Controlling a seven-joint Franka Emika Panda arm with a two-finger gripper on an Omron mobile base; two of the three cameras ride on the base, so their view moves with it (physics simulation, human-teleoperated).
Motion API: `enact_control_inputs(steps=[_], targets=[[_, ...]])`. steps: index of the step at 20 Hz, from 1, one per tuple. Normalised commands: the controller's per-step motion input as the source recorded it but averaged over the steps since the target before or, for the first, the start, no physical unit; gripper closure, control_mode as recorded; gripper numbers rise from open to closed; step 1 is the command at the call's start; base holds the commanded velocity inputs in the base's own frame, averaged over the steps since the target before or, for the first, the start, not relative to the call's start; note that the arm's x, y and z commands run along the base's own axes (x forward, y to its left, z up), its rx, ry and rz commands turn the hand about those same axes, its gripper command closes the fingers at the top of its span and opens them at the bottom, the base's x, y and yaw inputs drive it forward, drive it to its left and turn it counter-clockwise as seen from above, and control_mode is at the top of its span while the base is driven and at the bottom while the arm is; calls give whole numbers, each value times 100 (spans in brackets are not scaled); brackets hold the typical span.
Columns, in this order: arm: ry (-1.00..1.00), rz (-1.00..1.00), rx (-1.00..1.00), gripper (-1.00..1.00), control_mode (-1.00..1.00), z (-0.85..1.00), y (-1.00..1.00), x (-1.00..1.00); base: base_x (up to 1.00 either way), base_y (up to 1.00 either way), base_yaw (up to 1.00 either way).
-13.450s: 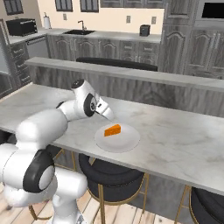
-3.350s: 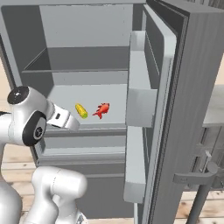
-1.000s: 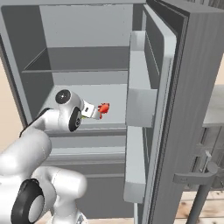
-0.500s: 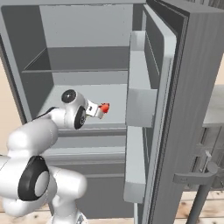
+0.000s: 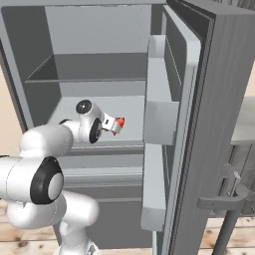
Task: Take the cheese, fish, and corn from the fridge and place them on the plate on the dining counter to create an appetizer plate.
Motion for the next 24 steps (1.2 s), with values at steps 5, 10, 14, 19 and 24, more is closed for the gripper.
enact_control_inputs(steps=[5, 10, 14, 19, 24], targets=[[0, 0, 0, -100, -100, -21, -9, 27, 0, 0, 0], [0, 0, 0, -100, -100, -21, -10, 32, 0, 0, 0], [1, 0, 0, -100, -100, -18, 0, 36, 0, 0, 0], [0, 0, 0, -100, -100, -20, 0, 38, 0, 0, 0], [0, 0, 0, -100, -100, -24, 0, 37, 0, 0, 0]])
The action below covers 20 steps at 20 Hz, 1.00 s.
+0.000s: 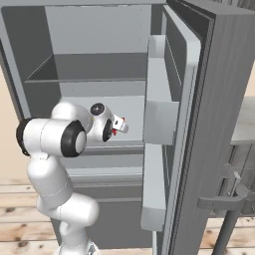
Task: Take the cheese, fish, and corn from the fridge and place them on the plate on the dining counter to create an appetizer plate.
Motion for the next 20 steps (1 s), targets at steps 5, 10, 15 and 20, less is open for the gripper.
enact_control_inputs(steps=[5, 10, 15, 20], targets=[[2, 0, 0, -100, -100, -24, 0, 36, 0, 0, 0], [3, 0, 0, -100, -100, -23, 0, 38, 0, 0, 0], [3, 0, 0, -100, -100, -26, 0, 30, 0, 0, 0], [1, -1, -2, -100, -100, -54, 0, 0, 0, 0, 0]])
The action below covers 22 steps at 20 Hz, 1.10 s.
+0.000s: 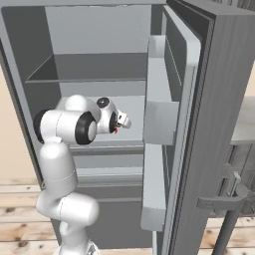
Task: Take the cheese, fish, and corn from the fridge and place them on the plate on the dining counter to create an appetizer plate.
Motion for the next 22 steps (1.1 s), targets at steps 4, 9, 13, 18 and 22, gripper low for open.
enact_control_inputs(steps=[4, 9, 13, 18, 22], targets=[[0, 0, -1, -100, -100, -57, 0, 0, 0, 0, 0], [0, 0, 0, -100, -100, -39, 0, -8, 0, 0, 0], [0, 0, 0, -100, -100, -26, 0, -40, 0, 0, 0], [0, 0, 0, -100, -100, -39, 0, -45, 0, 0, 0], [0, 0, 0, -100, -100, -34, 0, 0, 0, 0, 0]])
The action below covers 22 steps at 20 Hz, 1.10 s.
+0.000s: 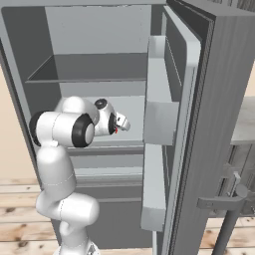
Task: Take the cheese, fish, and corn from the fridge and place them on the plate on the dining counter to create an appetizer plate.
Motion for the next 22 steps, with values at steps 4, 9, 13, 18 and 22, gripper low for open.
enact_control_inputs(steps=[4, 9, 13, 18, 22], targets=[[0, 0, 0, 100, -100, -34, 0, 25, 0, 0, 0], [0, 0, 0, 100, -100, -36, 3, 7, 0, 0, 0], [0, 0, 0, 100, -100, -42, 0, 0, 0, 0, 0], [0, 0, 0, 100, -100, -9, 0, 0, 0, 0, 0], [-3, 1, 0, 100, -100, 0, 0, -59, 0, 0, 0]])
